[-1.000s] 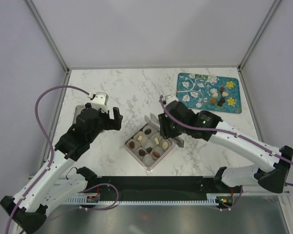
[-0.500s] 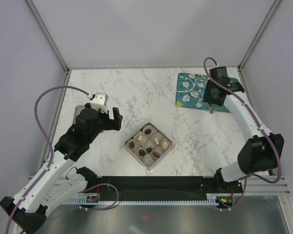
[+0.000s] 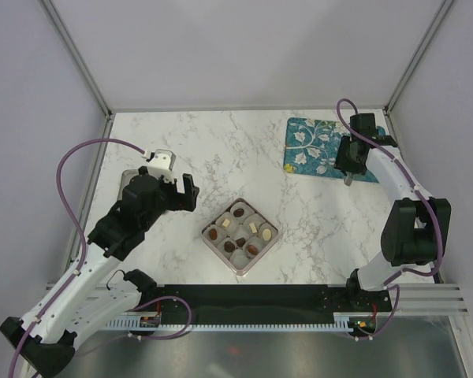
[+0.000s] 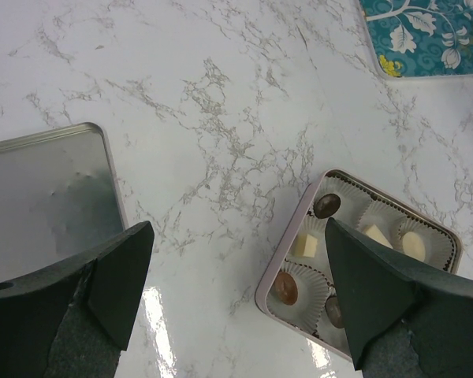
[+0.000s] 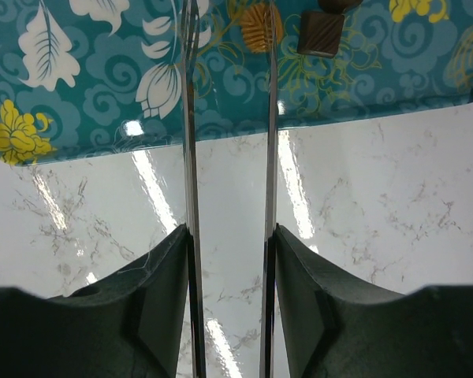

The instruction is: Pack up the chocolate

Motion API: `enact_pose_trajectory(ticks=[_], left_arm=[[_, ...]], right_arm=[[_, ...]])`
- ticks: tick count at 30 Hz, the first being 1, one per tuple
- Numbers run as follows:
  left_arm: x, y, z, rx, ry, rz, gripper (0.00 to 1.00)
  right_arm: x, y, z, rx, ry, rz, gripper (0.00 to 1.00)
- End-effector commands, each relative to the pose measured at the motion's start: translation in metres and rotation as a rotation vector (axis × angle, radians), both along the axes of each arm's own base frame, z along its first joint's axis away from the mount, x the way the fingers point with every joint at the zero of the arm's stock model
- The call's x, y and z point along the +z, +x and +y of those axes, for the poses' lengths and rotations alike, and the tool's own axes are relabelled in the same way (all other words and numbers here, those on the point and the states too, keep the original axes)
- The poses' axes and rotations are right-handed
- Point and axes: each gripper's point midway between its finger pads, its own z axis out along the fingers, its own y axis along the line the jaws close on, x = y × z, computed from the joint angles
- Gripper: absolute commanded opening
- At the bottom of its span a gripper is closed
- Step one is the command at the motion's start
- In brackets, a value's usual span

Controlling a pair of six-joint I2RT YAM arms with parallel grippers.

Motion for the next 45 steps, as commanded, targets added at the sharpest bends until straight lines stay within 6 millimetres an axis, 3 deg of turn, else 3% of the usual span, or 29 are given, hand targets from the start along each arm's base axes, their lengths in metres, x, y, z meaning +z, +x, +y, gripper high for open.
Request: enact_pose_trajectory(ticks=[1, 2, 5, 26, 35, 45], left_arm=[[0.012, 0.003, -0.003, 0.001, -0.031, -0.026, 0.97], [0.012, 0.003, -0.003, 0.003, -0.031, -0.027, 0.97], [0.012, 0.003, -0.003, 0.003, -0.031, -0.027, 0.97], [0.011, 0.003, -0.003, 0.001, -0.029, -0.023, 0.97], [0.009, 0.003, -0.003, 0.001, -0.026, -0.019, 0.97], [0.01, 0.003, -0.003, 0.001, -0.026, -0.022, 0.97]], right_arm=[[-0.002, 0.014, 0.005, 0.028, 0.029, -0.037, 0.52], [-0.005, 0.013, -0.008, -0.004, 0.019, -0.029, 0.52], [-0.007, 0.012, -0.013, -0.018, 0.004, -0.024, 0.53], [0.003, 0.003, -0.025, -0.058, -0.047, -0.045, 0.54], [-0.01, -0.002, -0.024, -0.063, -0.043, -0.014, 0.54], [-0.023, 0.001, -0.009, -0.012, 0.025, -0.016, 0.5]])
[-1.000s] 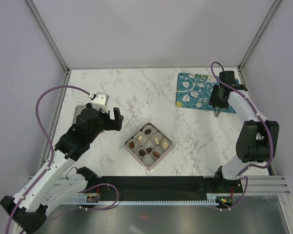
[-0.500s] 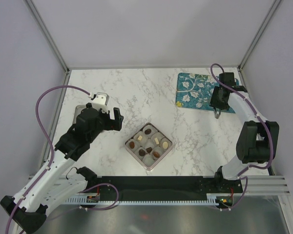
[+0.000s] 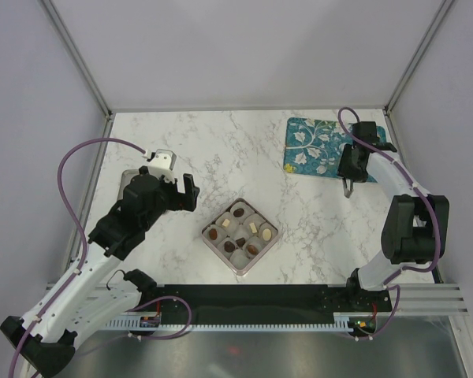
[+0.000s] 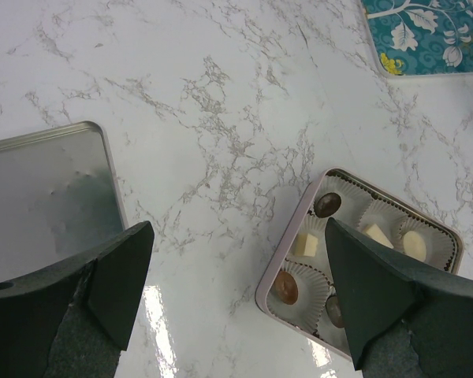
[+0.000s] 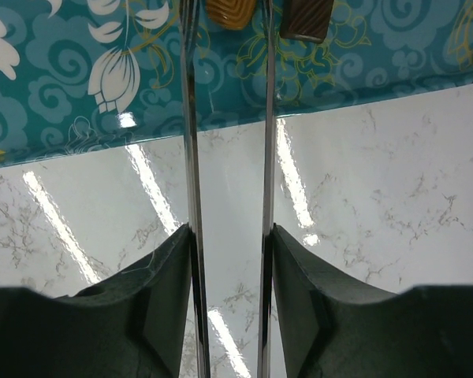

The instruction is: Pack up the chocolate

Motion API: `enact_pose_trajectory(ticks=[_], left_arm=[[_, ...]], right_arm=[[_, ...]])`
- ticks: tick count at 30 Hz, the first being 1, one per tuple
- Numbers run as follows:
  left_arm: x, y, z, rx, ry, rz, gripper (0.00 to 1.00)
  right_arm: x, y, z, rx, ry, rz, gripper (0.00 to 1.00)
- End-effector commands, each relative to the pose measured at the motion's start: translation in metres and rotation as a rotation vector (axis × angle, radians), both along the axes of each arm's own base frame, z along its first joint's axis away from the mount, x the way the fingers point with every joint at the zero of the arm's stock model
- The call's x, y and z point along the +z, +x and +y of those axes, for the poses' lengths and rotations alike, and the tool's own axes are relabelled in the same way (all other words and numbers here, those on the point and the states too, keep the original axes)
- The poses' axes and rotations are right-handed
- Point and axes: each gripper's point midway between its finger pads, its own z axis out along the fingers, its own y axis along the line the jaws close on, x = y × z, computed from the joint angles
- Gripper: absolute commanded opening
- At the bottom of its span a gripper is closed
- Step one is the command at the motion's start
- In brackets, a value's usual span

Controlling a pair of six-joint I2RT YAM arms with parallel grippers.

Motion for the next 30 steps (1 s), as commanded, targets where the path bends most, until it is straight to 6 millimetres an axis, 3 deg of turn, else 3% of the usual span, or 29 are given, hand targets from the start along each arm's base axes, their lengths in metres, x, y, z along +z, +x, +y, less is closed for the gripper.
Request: enact_pose_trajectory(ticks=[1, 7, 11, 18, 21, 24, 27, 30], left_arm=[[0.012, 0.003, -0.002, 0.003, -0.029, -0.027, 0.97], [0.012, 0.002, -0.003, 0.0, -0.03, -0.026, 0.97], [0.012, 0.002, -0.002, 0.002, -0.031, -0.026, 0.97], [0.013, 0.003, -0.003, 0.002, -0.031, -0.028, 0.97], [0.012, 0.003, -0.002, 0.006, -0.028, -0.028, 0.97], [0.012, 0.003, -0.002, 0.007, -0.028, -0.029, 0.97], [0.012, 0.003, -0.002, 0.007, -0.027, -0.028, 0.97], [0.01, 0.004, -0.002, 0.006, -0.026, -0.022, 0.97]], right_arm=[[0.009, 0.011, 0.005, 0.022, 0.029, -0.066, 0.48], [0.016, 0.013, 0.011, 0.051, 0.049, -0.091, 0.4], [0.023, 0.011, 0.025, 0.089, 0.075, -0.108, 0.37], [0.05, -0.005, 0.09, 0.253, 0.103, -0.131, 0.34], [0.067, -0.022, 0.12, 0.346, 0.132, -0.152, 0.34], [0.072, -0.049, 0.155, 0.461, 0.194, -0.134, 0.34], [0.082, -0.089, 0.189, 0.596, 0.256, -0.128, 0.33], [0.08, -0.134, 0.215, 0.708, 0.293, -0.076, 0.33]])
